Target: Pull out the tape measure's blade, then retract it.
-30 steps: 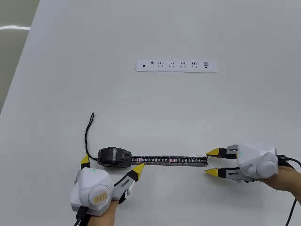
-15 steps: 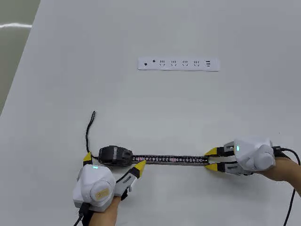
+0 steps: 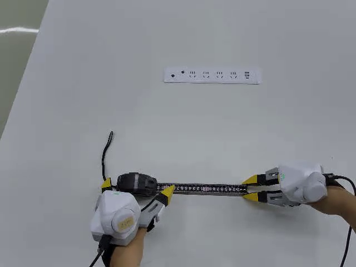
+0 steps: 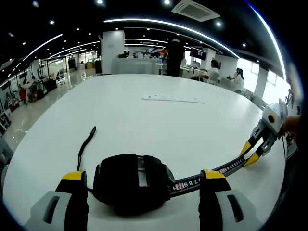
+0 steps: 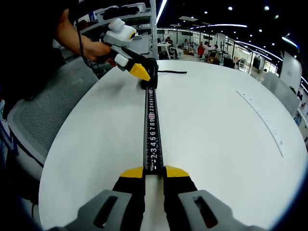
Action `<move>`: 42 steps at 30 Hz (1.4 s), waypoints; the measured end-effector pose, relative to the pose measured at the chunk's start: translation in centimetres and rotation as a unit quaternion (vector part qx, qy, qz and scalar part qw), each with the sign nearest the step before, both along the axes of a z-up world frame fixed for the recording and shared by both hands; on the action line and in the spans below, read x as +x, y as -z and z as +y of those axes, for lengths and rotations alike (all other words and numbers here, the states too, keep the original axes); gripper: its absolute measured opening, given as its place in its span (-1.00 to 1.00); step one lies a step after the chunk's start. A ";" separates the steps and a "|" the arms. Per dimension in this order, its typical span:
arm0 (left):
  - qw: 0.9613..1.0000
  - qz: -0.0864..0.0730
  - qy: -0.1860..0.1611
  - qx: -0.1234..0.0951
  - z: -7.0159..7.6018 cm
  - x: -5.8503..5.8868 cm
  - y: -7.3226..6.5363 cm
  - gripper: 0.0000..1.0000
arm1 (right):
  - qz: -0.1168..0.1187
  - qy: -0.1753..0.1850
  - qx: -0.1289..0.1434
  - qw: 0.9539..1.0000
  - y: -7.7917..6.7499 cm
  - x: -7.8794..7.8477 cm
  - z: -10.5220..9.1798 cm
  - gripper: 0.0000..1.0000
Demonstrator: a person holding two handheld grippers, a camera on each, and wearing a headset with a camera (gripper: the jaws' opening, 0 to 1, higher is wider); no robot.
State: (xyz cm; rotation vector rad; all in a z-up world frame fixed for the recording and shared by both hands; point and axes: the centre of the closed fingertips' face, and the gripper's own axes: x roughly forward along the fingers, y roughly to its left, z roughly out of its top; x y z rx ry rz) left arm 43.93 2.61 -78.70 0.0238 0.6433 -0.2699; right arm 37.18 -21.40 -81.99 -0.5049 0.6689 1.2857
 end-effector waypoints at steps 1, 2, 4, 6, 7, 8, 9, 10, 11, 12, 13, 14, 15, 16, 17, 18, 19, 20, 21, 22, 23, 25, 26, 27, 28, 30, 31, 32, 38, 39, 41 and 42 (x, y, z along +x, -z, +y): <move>1.000 0.001 -0.002 -0.001 0.0 0.0 0.0 0.87 | 0.000 0.000 0.000 1.000 0.0 0.0 0.0 -0.76; 1.000 0.003 -0.004 -0.001 0.0 0.1 0.1 0.86 | 0.000 0.001 0.000 1.000 0.1 0.0 0.0 -0.76; 1.000 0.003 -0.008 0.001 0.1 0.2 0.2 0.84 | -0.001 0.001 -0.001 1.000 0.1 0.0 0.0 -0.75; 1.000 0.004 -0.015 0.002 0.4 0.2 0.2 0.78 | -0.002 0.004 -0.002 1.000 0.0 0.1 0.0 -0.75; 1.000 0.005 -0.019 0.001 0.5 0.2 0.3 0.76 | -0.002 0.004 -0.001 1.000 0.0 0.0 0.0 -0.75; 1.000 0.005 -0.023 0.002 0.6 0.2 0.3 0.74 | -0.002 0.006 -0.001 1.000 0.0 0.1 -0.1 -0.75; 1.000 0.006 -0.025 0.003 0.8 0.3 0.3 0.73 | -0.002 0.007 -0.001 1.000 0.0 0.1 -0.1 -0.75; 1.000 0.008 -0.030 0.001 0.9 0.3 0.3 0.71 | -0.003 0.008 0.000 1.000 0.0 0.1 -0.1 -0.75; 0.999 0.008 -0.033 0.000 1.0 0.3 0.4 0.69 | -0.003 0.008 0.000 1.000 0.0 0.1 -0.1 -0.75; 0.999 0.012 -0.037 0.000 1.1 0.3 0.5 0.68 | -0.003 0.009 0.000 1.000 0.0 0.1 -0.1 -0.75; 0.999 0.013 -0.041 0.000 1.2 0.3 0.5 0.66 | -0.003 0.010 0.000 1.000 0.0 0.0 -0.1 -0.75; 0.999 0.014 -0.044 0.000 1.4 0.3 0.6 0.63 | -0.004 0.011 0.000 1.000 0.0 0.0 -0.1 -0.75; 0.999 0.015 -0.047 -0.002 1.4 0.3 0.7 0.60 | -0.004 0.011 0.000 1.000 0.0 0.0 0.0 -0.75; 0.999 0.019 -0.048 -0.007 1.4 0.3 0.8 0.58 | -0.004 0.012 0.001 1.000 -0.1 0.0 -0.1 -0.75; 0.999 0.020 -0.048 -0.007 1.4 0.3 0.8 0.56 | -0.004 0.013 0.001 1.000 -0.1 0.0 0.0 -0.75; 0.999 0.023 -0.048 -0.006 1.4 0.3 1.0 0.54 | -0.005 0.013 0.001 1.000 -0.1 0.1 0.0 -0.75; 0.998 0.023 -0.051 -0.005 1.5 0.2 1.0 0.52 | -0.005 0.013 0.001 1.000 0.0 0.1 0.0 -0.75; 0.998 0.026 -0.052 -0.008 1.5 0.2 1.1 0.49 | -0.004 0.013 0.001 1.000 -0.1 0.1 0.0 -0.75; 0.998 0.031 -0.054 -0.011 1.5 0.1 1.2 0.46 | -0.004 0.013 0.001 1.000 -0.1 0.1 0.0 -0.75; 0.998 0.034 -0.055 -0.013 1.5 0.1 1.4 0.41 | -0.004 0.013 0.001 1.000 0.0 0.1 0.0 -0.75; 0.998 0.034 -0.055 -0.017 1.4 0.1 1.5 0.39 | -0.004 0.013 0.001 1.000 0.0 0.1 -0.1 -0.75; 0.998 0.035 -0.054 -0.015 1.4 0.1 1.5 0.39 | -0.005 0.012 0.001 1.000 0.0 0.1 -0.1 -0.76; 0.998 0.036 -0.054 -0.015 1.4 0.1 1.6 0.40 | -0.004 0.013 0.001 1.000 0.0 0.1 -0.1 -0.76; 0.998 0.038 -0.053 -0.015 1.4 0.2 1.7 0.40 | -0.004 0.013 0.001 1.000 0.0 0.1 0.0 -0.76; 0.998 0.038 -0.054 -0.016 1.4 0.2 1.7 0.40 | -0.004 0.013 0.001 1.000 0.0 0.1 -0.1 -0.76; 0.998 0.038 -0.055 -0.014 1.4 0.1 1.7 0.39 | -0.004 0.014 0.001 1.000 0.0 0.1 -0.1 -0.76; 0.998 0.039 -0.055 -0.013 1.4 0.1 1.7 0.39 | -0.004 0.014 0.001 1.000 0.0 0.1 -0.1 -0.76; 0.998 0.042 -0.054 -0.012 1.4 0.1 1.7 0.38 | -0.003 0.014 0.001 1.000 0.0 0.0 0.0 -0.76; 0.997 0.047 -0.054 0.000 1.4 0.0 1.7 0.34 | -0.006 0.009 -0.005 1.000 0.0 0.0 -0.1 -0.77; 0.997 0.047 -0.054 0.000 1.4 0.0 1.7 0.33 | -0.006 0.009 -0.005 1.000 0.0 0.0 -0.1 -0.77; 0.997 0.047 -0.053 0.001 1.4 0.0 1.7 0.32 | -0.006 0.009 -0.005 1.000 0.0 0.0 -0.1 -0.77; 0.997 0.048 -0.053 0.001 1.4 0.0 1.7 0.31 | -0.006 0.009 -0.006 1.000 0.0 0.0 -0.1 -0.77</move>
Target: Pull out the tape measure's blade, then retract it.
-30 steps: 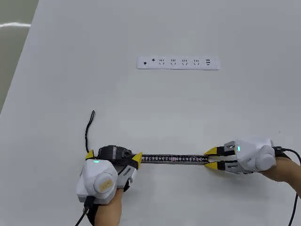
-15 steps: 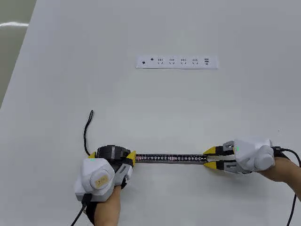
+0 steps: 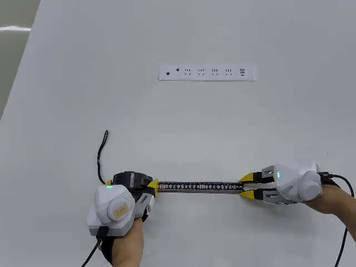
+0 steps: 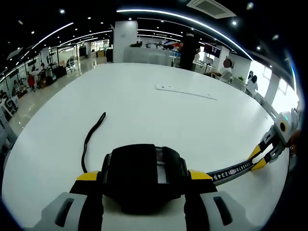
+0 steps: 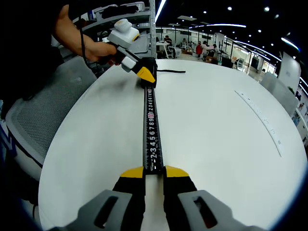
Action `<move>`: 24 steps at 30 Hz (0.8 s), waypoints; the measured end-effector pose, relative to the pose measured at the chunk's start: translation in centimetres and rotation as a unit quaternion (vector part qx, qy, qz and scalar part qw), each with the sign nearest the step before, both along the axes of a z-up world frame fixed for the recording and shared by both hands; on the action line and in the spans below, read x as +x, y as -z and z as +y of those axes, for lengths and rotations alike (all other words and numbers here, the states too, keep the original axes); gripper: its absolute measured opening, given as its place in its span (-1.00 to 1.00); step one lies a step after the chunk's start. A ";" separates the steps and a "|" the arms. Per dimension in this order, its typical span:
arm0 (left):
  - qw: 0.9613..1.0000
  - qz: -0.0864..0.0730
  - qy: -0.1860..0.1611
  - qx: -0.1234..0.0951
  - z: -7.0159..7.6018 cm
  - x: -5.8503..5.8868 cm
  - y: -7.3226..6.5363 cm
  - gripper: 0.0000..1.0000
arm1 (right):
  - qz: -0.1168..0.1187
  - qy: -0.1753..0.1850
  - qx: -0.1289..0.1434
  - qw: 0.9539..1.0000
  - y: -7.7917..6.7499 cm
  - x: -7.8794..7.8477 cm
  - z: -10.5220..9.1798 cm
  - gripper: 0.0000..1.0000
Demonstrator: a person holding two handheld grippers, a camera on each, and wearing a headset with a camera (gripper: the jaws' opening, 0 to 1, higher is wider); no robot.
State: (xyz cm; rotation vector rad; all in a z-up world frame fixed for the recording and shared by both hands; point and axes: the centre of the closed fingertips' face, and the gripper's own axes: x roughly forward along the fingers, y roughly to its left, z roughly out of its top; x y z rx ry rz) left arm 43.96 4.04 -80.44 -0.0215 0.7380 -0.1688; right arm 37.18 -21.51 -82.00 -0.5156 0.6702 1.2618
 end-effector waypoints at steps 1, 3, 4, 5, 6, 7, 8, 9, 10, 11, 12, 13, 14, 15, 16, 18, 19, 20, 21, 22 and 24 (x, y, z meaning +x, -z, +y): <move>1.000 0.001 0.001 0.000 0.0 0.0 0.0 0.31 | 0.000 0.000 -0.001 1.000 0.0 0.0 0.0 -0.77; 1.000 0.002 0.002 0.001 0.0 0.0 0.0 0.31 | 0.000 -0.001 -0.003 1.000 0.0 0.0 -0.1 -0.77; 1.000 0.000 0.004 -0.001 0.1 0.0 0.0 0.31 | -0.001 -0.002 -0.005 1.000 0.0 0.0 -0.1 -0.77; 1.000 0.001 0.004 -0.001 0.1 0.0 0.0 0.31 | -0.001 -0.003 -0.005 1.000 0.0 -0.1 -0.1 -0.77; 1.000 0.002 0.004 -0.001 0.1 0.0 0.0 0.30 | -0.001 -0.003 -0.006 1.000 0.0 -0.1 -0.1 -0.77; 1.000 0.003 0.004 -0.001 0.1 0.0 0.0 0.30 | -0.001 -0.003 -0.006 1.000 0.0 -0.1 -0.1 -0.77; 1.000 0.003 0.005 -0.001 0.1 -0.1 0.0 0.30 | -0.002 -0.003 -0.007 1.000 0.0 -0.1 -0.1 -0.77; 1.000 0.003 0.005 -0.001 0.0 -0.1 0.0 0.30 | -0.003 -0.004 -0.007 1.000 0.0 -0.1 -0.1 -0.77; 1.000 0.004 0.005 -0.002 0.1 -0.1 0.0 0.30 | -0.002 -0.003 -0.008 1.000 0.0 -0.1 -0.1 -0.77; 1.000 0.004 0.005 -0.002 0.1 -0.1 0.0 0.30 | -0.003 -0.004 -0.008 1.000 0.0 -0.1 -0.1 -0.77; 1.000 0.005 0.005 -0.002 0.0 -0.1 0.0 0.30 | -0.003 -0.004 -0.009 1.000 -0.1 -0.1 -0.1 -0.77; 1.000 0.005 0.005 -0.002 0.0 -0.1 0.0 0.30 | -0.003 -0.004 -0.009 1.000 -0.1 -0.1 -0.1 -0.77; 1.000 0.005 0.006 -0.002 0.0 -0.1 0.0 0.30 | -0.003 -0.005 -0.010 1.000 0.0 -0.2 -0.1 -0.77; 1.000 0.005 0.007 -0.003 0.0 -0.1 0.0 0.30 | -0.003 -0.005 -0.010 1.000 0.0 -0.2 -0.1 -0.77; 1.000 0.006 0.007 -0.003 0.0 -0.1 0.0 0.30 | -0.003 -0.005 -0.010 1.000 0.0 -0.2 -0.1 -0.77; 1.000 0.007 0.007 -0.004 0.0 -0.1 0.0 0.30 | -0.004 -0.005 -0.011 1.000 0.0 -0.2 -0.1 -0.77; 1.000 0.007 0.008 -0.004 0.0 -0.1 0.0 0.30 | -0.004 -0.005 -0.011 1.000 0.0 -0.2 -0.1 -0.77; 1.000 0.008 0.008 -0.004 0.0 -0.1 0.0 0.30 | -0.005 -0.005 -0.012 1.000 0.0 -0.2 -0.1 -0.77; 1.000 0.008 0.009 -0.004 0.0 -0.1 0.0 0.30 | -0.004 -0.005 -0.013 1.000 0.0 -0.2 -0.1 -0.77; 1.000 0.009 0.009 -0.005 0.0 -0.1 0.0 0.30 | -0.005 -0.005 -0.014 1.000 0.0 -0.2 -0.1 -0.77; 1.000 0.009 0.009 -0.007 0.0 -0.1 0.0 0.30 | -0.005 -0.004 -0.015 1.000 -0.1 -0.3 0.0 -0.77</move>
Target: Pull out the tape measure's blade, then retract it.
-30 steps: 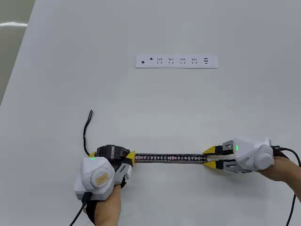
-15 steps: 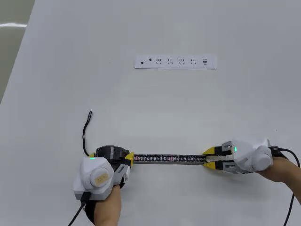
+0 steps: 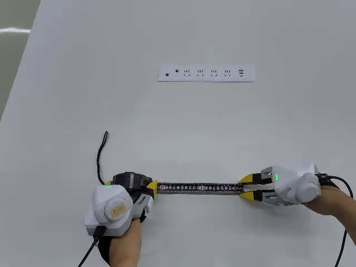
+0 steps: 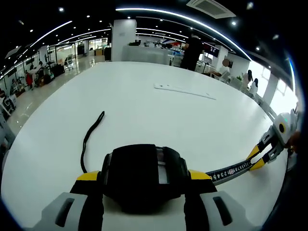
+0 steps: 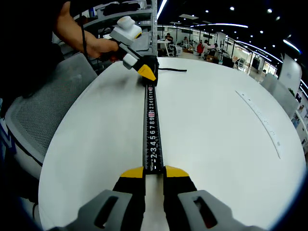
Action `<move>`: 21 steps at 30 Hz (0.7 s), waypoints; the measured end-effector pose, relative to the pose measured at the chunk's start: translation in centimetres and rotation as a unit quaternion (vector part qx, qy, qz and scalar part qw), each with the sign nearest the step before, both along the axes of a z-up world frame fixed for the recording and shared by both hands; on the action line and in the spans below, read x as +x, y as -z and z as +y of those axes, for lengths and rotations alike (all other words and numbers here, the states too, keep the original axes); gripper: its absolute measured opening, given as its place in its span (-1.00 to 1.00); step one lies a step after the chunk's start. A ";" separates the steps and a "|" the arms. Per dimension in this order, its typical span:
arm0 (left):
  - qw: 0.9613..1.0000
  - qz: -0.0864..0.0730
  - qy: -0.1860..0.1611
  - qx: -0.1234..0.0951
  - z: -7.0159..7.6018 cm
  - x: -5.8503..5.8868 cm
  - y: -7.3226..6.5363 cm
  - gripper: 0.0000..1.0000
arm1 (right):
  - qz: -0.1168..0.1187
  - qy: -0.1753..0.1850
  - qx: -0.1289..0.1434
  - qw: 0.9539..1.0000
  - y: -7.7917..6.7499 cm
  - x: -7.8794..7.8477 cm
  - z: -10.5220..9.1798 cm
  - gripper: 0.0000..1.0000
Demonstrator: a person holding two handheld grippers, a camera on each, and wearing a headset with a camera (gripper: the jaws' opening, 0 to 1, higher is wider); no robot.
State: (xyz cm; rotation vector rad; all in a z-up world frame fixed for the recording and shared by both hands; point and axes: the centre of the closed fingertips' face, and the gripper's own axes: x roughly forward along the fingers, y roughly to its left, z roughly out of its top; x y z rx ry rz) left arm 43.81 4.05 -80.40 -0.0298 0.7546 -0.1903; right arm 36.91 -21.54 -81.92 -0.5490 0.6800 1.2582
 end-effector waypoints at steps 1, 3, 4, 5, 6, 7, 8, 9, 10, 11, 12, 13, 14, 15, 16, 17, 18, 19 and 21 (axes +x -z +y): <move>1.000 0.000 0.000 -0.001 0.0 0.0 0.0 0.30 | -0.001 0.000 0.000 1.000 0.0 0.0 0.0 -0.77; 1.000 -0.001 0.000 -0.002 0.0 0.0 0.0 0.30 | 0.000 0.001 0.000 1.000 0.0 0.0 0.0 -0.77; 1.000 -0.001 0.001 -0.003 0.0 0.0 0.0 0.30 | -0.001 0.002 0.000 1.000 -0.1 0.0 0.0 -0.77; 1.000 -0.001 0.001 -0.003 0.0 0.0 0.0 0.30 | -0.001 0.002 -0.001 1.000 0.0 -0.1 0.0 -0.77; 1.000 0.000 0.002 -0.003 0.0 0.0 0.0 0.30 | -0.001 0.003 -0.001 1.000 0.0 -0.1 0.0 -0.77; 1.000 0.000 0.002 -0.003 0.0 0.0 0.0 0.30 | -0.001 0.003 -0.001 1.000 0.0 -0.1 0.0 -0.77; 1.000 0.000 0.001 -0.004 0.0 0.0 -0.1 0.30 | -0.002 0.004 -0.001 1.000 -0.1 -0.1 0.0 -0.77; 1.000 0.000 0.001 -0.004 0.0 0.0 -0.1 0.30 | -0.002 0.004 -0.002 1.000 -0.1 0.0 0.0 -0.77; 1.000 0.001 0.001 -0.004 0.0 0.0 -0.1 0.30 | -0.001 0.005 -0.002 1.000 -0.1 -0.1 0.0 -0.77; 1.000 0.001 0.001 -0.005 0.0 0.0 -0.1 0.29 | -0.002 0.005 -0.002 1.000 -0.1 -0.1 0.0 -0.77; 1.000 0.001 0.002 -0.005 0.0 0.0 0.0 0.29 | -0.003 0.005 -0.002 1.000 -0.1 -0.1 0.1 -0.77; 1.000 0.002 0.002 -0.006 0.0 0.0 0.0 0.29 | -0.003 0.005 -0.001 1.000 -0.1 -0.1 0.1 -0.77; 1.000 0.002 0.002 -0.006 0.0 0.0 0.0 0.29 | -0.003 0.005 -0.001 1.000 -0.2 -0.1 0.1 -0.77; 1.000 0.003 0.002 -0.007 0.0 -0.1 0.0 0.29 | -0.003 0.005 -0.001 1.000 -0.2 -0.2 0.1 -0.77; 1.000 0.002 0.003 -0.006 0.1 0.0 -0.1 0.28 | -0.003 0.005 -0.001 1.000 -0.2 -0.2 0.2 -0.77; 1.000 0.003 0.002 -0.007 0.1 -0.1 -0.1 0.28 | -0.003 0.005 0.000 1.000 -0.2 -0.2 0.2 -0.77; 1.000 0.003 0.002 -0.008 0.1 0.0 -0.1 0.28 | -0.003 0.006 0.001 1.000 -0.2 -0.3 0.2 -0.77; 1.000 0.003 0.002 -0.008 0.1 -0.1 -0.1 0.28 | -0.003 0.006 0.001 1.000 -0.2 -0.3 0.2 -0.77; 1.000 0.004 0.001 -0.009 0.1 -0.1 -0.1 0.28 | -0.004 0.006 0.001 1.000 -0.1 -0.3 0.3 -0.77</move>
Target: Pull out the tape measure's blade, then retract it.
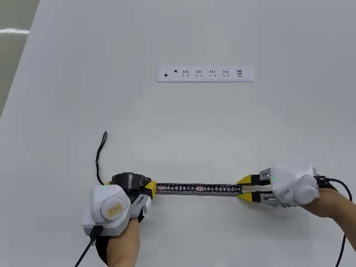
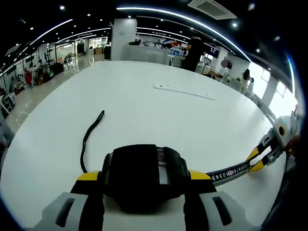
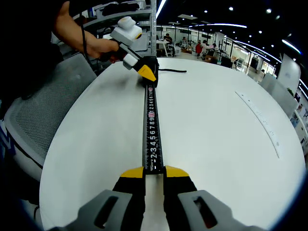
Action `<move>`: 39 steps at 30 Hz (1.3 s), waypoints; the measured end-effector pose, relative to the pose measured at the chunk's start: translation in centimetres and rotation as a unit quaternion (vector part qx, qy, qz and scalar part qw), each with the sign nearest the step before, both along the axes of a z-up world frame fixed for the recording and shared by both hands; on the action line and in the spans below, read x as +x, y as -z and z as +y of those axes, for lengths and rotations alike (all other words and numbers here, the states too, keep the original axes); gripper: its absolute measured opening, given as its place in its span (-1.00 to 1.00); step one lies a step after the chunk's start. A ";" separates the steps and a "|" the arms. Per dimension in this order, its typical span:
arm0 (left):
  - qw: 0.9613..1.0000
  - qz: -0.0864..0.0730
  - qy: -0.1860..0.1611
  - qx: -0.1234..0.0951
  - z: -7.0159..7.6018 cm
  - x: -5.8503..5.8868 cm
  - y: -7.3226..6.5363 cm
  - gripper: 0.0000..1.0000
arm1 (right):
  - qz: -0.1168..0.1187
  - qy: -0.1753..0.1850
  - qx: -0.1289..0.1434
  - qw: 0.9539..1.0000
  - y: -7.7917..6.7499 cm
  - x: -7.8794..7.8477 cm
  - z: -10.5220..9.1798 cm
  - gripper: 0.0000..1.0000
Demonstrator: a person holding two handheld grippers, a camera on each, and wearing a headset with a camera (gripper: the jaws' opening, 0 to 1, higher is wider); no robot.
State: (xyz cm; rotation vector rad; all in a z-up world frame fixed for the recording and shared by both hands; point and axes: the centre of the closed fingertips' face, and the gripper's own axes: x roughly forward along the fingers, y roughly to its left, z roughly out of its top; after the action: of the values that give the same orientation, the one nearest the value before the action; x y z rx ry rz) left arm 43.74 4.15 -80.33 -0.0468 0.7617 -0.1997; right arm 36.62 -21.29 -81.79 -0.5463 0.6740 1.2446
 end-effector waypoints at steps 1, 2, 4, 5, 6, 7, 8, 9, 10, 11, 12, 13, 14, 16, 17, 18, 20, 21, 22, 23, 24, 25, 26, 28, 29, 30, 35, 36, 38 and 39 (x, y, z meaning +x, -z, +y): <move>1.000 0.000 0.000 0.000 0.0 0.0 0.0 0.28 | 0.000 0.000 0.000 1.000 0.0 0.0 0.0 -0.77; 1.000 0.001 0.000 0.000 0.0 0.0 0.0 0.28 | -0.001 0.000 0.001 1.000 -0.1 0.0 0.1 -0.77; 1.000 0.002 0.000 0.000 0.0 0.0 0.0 0.28 | -0.002 0.000 0.000 1.000 -0.2 0.0 0.2 -0.77; 1.000 0.002 0.000 -0.001 0.0 0.0 0.0 0.28 | -0.001 0.000 0.001 1.000 -0.2 0.0 0.3 -0.77; 1.000 0.002 0.000 -0.001 0.0 0.0 0.0 0.28 | -0.002 0.000 0.001 1.000 -0.2 0.0 0.3 -0.77; 1.000 0.002 0.000 -0.001 0.0 0.0 0.0 0.28 | -0.002 0.000 0.001 1.000 -0.2 0.0 0.3 -0.77; 1.000 0.002 0.000 -0.001 0.0 0.0 0.0 0.28 | -0.002 0.000 0.001 1.000 -0.2 0.0 0.3 -0.77; 1.000 0.002 0.000 -0.001 0.0 0.0 0.0 0.28 | -0.002 0.000 0.001 1.000 -0.2 0.0 0.3 -0.77; 1.000 0.002 0.000 -0.001 0.0 0.0 0.0 0.28 | -0.002 0.001 0.001 1.000 -0.2 0.0 0.3 -0.77; 1.000 0.002 0.001 -0.001 0.0 0.0 0.0 0.28 | -0.002 0.001 0.002 1.000 -0.1 0.0 0.3 -0.77; 1.000 0.002 0.001 -0.001 0.0 0.0 0.0 0.28 | -0.002 0.001 0.002 1.000 -0.1 0.0 0.3 -0.77; 1.000 0.002 0.002 -0.002 0.0 0.0 0.0 0.28 | -0.002 0.001 0.002 1.000 -0.2 0.0 0.4 -0.77; 1.000 0.003 0.003 -0.002 0.0 -0.1 0.0 0.28 | -0.002 0.001 0.002 1.000 -0.1 0.0 0.4 -0.77; 1.000 0.003 0.003 -0.002 0.0 -0.1 0.1 0.28 | -0.002 0.001 0.002 1.000 -0.1 0.0 0.4 -0.77; 1.000 0.003 0.003 -0.002 0.0 -0.1 0.1 0.28 | -0.002 0.001 0.002 1.000 -0.1 0.0 0.4 -0.77; 1.000 0.003 0.004 -0.001 0.0 -0.1 0.1 0.28 | -0.002 0.000 0.002 1.000 -0.1 0.0 0.5 -0.77; 1.000 0.004 0.007 -0.001 0.0 -0.1 0.1 0.28 | -0.003 0.000 0.002 1.000 -0.1 0.0 0.6 -0.77; 1.000 0.004 0.008 -0.001 0.0 -0.1 0.1 0.28 | -0.004 0.000 0.003 1.000 -0.2 0.0 0.8 -0.77; 1.000 0.004 0.009 -0.001 0.0 -0.1 0.1 0.28 | -0.004 0.000 0.002 1.000 -0.2 0.0 0.8 -0.77; 1.000 0.004 0.009 -0.001 0.0 -0.1 0.1 0.28 | -0.004 -0.001 0.002 1.000 -0.2 0.0 0.9 -0.77; 1.000 0.004 0.009 -0.002 0.0 -0.1 0.1 0.28 | -0.004 -0.001 0.002 1.000 -0.2 0.0 0.9 -0.77; 1.000 0.005 0.009 -0.003 0.0 -0.1 0.1 0.28 | -0.006 -0.001 0.002 1.000 -0.2 0.1 1.0 -0.77; 1.000 0.005 0.008 -0.003 0.0 -0.1 0.1 0.28 | -0.009 -0.001 0.002 1.000 -0.3 0.2 1.0 -0.77; 1.000 0.006 0.009 -0.004 0.0 -0.1 0.1 0.28 | -0.009 -0.002 0.004 1.000 -0.3 0.2 1.2 -0.77; 1.000 0.006 0.009 -0.005 -0.1 -0.1 0.1 0.28 | -0.010 -0.002 0.003 1.000 -0.3 0.3 1.3 -0.77; 1.000 0.007 0.009 -0.005 -0.1 -0.1 0.1 0.28 | -0.009 -0.002 0.004 1.000 -0.3 0.3 1.4 -0.77; 1.000 0.007 0.009 -0.006 -0.1 -0.1 0.1 0.28 | -0.010 -0.004 0.005 1.000 -0.4 0.4 1.7 -0.77; 1.000 0.007 0.009 -0.006 -0.1 -0.1 0.1 0.28 | -0.010 -0.003 0.006 1.000 -0.4 0.4 1.8 -0.77; 1.000 0.007 0.009 -0.007 -0.1 -0.1 0.1 0.28 | -0.011 -0.004 0.007 1.000 -0.4 0.5 2.1 -0.76; 1.000 0.008 0.009 -0.007 -0.1 -0.1 0.1 0.28 | -0.011 -0.004 0.008 1.000 -0.5 0.5 2.2 -0.76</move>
State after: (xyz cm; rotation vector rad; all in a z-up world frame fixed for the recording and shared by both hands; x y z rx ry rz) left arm 43.65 4.06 -80.43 -0.0555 0.7760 -0.2219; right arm 37.16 -19.11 -81.30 -0.5491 0.6421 1.2488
